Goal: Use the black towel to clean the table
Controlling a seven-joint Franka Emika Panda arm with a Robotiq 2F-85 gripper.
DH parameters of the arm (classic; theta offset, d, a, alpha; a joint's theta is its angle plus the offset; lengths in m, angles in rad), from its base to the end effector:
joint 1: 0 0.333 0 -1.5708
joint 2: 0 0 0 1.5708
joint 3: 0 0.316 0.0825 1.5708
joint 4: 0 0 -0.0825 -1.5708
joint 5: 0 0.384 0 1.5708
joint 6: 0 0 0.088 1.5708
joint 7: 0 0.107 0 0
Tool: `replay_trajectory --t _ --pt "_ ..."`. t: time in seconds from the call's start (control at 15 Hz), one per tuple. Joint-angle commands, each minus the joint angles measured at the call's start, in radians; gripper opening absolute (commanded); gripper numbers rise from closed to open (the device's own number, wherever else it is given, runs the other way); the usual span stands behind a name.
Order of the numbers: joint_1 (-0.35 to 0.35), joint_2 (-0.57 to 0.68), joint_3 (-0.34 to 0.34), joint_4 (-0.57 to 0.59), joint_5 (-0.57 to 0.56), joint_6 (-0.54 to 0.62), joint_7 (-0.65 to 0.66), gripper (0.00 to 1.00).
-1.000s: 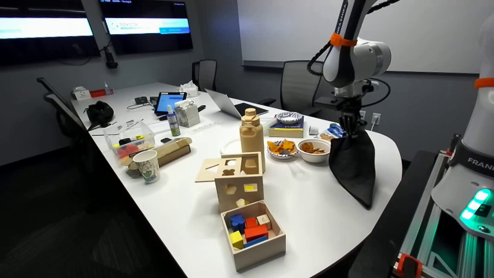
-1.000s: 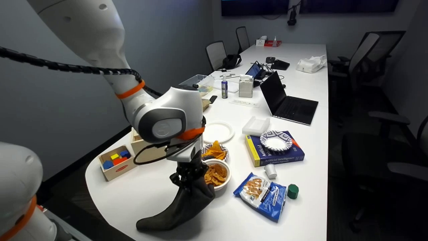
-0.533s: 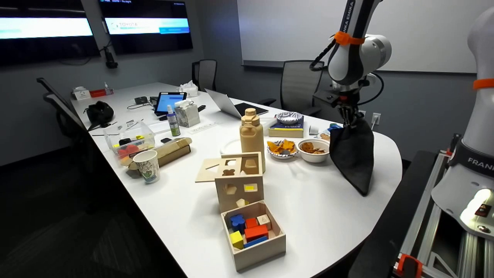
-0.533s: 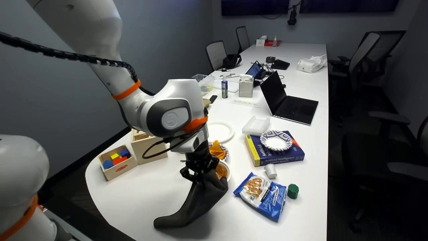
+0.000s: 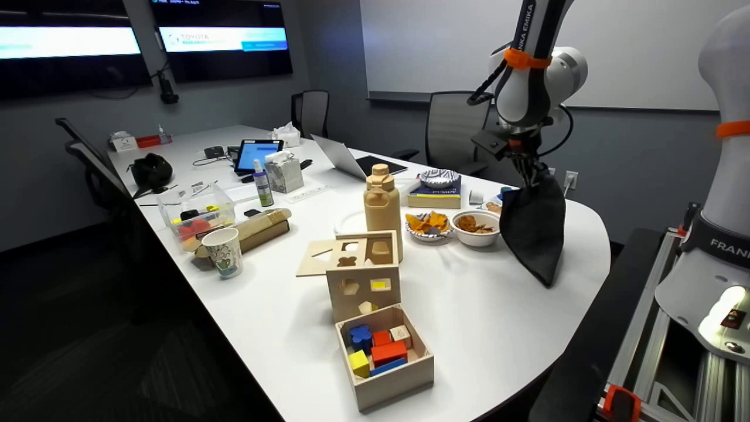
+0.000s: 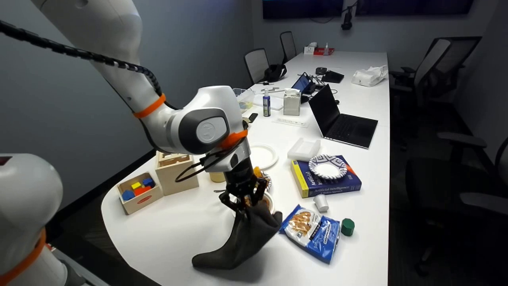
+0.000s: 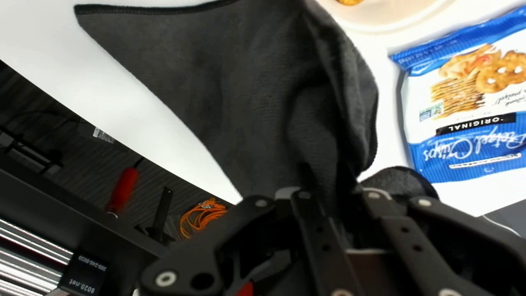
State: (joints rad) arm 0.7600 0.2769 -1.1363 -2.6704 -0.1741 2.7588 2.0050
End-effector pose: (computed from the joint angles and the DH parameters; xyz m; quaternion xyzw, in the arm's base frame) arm 0.3771 -0.1716 0.1976 0.4449 -0.8816 0.0966 0.1244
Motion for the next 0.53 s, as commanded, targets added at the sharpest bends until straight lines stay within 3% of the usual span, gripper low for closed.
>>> replay_trajectory --t 0.0,0.33,0.47 --pt "0.079 0.008 -0.059 0.007 -0.030 -0.026 0.047 0.52" --pt "0.174 0.001 -0.124 -0.005 -0.031 -0.023 0.052 0.90" --pt "0.216 -0.001 -0.149 -0.007 -0.029 -0.023 0.052 1.00"
